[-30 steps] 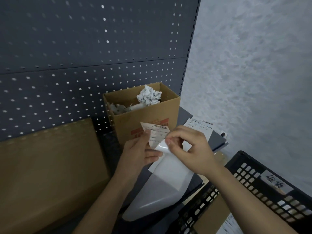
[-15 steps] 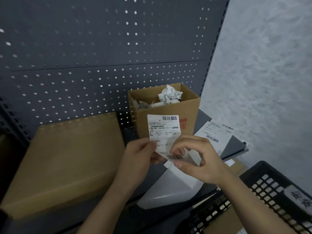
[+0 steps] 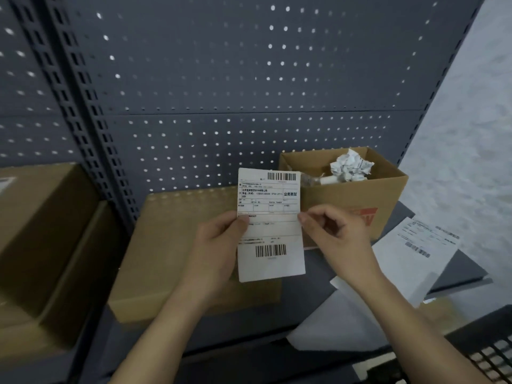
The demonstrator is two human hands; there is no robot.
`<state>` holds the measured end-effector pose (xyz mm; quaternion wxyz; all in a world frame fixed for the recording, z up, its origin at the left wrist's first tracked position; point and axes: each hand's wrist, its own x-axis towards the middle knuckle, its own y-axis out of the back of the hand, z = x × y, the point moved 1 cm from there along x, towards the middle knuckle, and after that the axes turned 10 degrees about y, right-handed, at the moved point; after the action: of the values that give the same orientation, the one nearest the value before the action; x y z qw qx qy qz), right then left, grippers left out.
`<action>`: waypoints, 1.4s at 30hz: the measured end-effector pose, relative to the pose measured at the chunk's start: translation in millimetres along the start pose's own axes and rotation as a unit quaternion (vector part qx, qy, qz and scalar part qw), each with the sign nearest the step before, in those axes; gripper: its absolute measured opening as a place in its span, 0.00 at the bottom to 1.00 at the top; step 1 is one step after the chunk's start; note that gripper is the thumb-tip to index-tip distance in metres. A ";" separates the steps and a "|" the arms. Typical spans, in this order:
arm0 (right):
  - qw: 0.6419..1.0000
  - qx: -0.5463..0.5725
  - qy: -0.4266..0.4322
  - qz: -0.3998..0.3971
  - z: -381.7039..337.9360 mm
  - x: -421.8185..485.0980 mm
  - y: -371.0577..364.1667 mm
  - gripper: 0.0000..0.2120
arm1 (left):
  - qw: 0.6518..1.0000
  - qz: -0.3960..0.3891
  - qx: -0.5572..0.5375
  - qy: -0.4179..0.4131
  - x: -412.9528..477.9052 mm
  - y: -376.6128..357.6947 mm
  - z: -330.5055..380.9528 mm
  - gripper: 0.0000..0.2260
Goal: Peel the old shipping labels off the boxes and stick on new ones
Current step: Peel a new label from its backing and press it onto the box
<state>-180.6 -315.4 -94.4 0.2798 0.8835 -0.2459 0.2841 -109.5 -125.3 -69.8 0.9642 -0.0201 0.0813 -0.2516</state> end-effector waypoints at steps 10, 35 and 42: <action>0.991 0.103 -0.081 -0.038 -25.9 23.6 -58.8 0.03 | 1.000 0.023 -0.003 -0.002 8.7 64.5 9.0 0.12; 0.943 0.196 -0.244 -0.110 -24.9 52.5 -97.0 0.06 | 0.998 0.033 0.058 0.014 27.1 127.2 -5.5 0.16; 0.924 0.206 -0.291 -0.136 -20.5 53.4 -98.1 0.08 | 0.996 0.034 0.085 0.011 24.4 128.8 -6.7 0.17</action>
<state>-91.6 -246.3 -81.0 0.0436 0.9904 -0.1300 0.0186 -27.5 -24.8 -90.3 0.9694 0.0680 0.0712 -0.2249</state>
